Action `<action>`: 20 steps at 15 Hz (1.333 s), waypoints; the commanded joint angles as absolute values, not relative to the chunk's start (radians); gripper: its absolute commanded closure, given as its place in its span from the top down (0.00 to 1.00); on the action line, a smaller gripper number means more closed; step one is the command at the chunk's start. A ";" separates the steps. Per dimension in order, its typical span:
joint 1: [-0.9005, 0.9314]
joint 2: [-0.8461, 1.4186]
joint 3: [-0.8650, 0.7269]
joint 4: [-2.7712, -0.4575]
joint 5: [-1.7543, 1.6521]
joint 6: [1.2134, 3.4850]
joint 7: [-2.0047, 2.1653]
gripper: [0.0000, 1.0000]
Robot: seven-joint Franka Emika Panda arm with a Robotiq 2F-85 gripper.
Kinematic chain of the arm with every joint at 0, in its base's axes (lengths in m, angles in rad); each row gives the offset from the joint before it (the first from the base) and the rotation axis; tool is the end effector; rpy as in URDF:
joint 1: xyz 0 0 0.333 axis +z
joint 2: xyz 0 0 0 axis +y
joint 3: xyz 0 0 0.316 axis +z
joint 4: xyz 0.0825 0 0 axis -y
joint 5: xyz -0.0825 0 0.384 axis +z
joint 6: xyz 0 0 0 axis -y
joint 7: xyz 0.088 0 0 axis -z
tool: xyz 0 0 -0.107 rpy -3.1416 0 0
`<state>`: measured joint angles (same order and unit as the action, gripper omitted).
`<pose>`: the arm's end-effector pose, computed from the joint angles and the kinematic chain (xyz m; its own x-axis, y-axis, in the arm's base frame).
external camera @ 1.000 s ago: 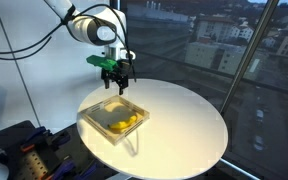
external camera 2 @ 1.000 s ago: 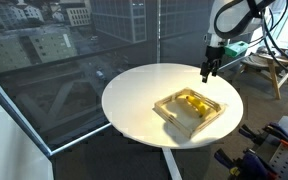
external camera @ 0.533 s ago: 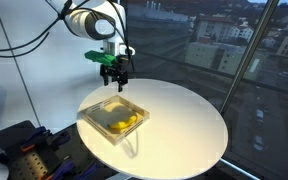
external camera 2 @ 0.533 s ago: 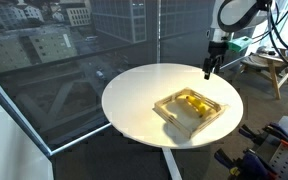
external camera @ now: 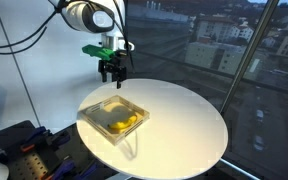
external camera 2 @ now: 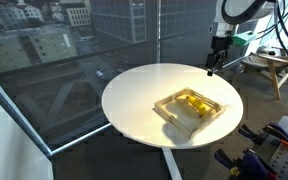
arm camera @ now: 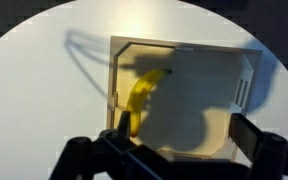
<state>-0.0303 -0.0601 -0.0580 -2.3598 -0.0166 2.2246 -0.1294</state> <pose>0.4825 -0.0432 0.3458 0.9958 0.0518 -0.0757 0.0519 -0.9987 -0.0009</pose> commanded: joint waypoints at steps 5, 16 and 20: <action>-0.039 -0.140 -0.060 -2.374 -0.021 2.150 -0.122 1.00; -0.037 -0.227 -0.051 -2.403 -0.031 2.115 -0.059 1.00; -0.038 -0.264 -0.048 -2.417 -0.031 2.093 -0.036 1.00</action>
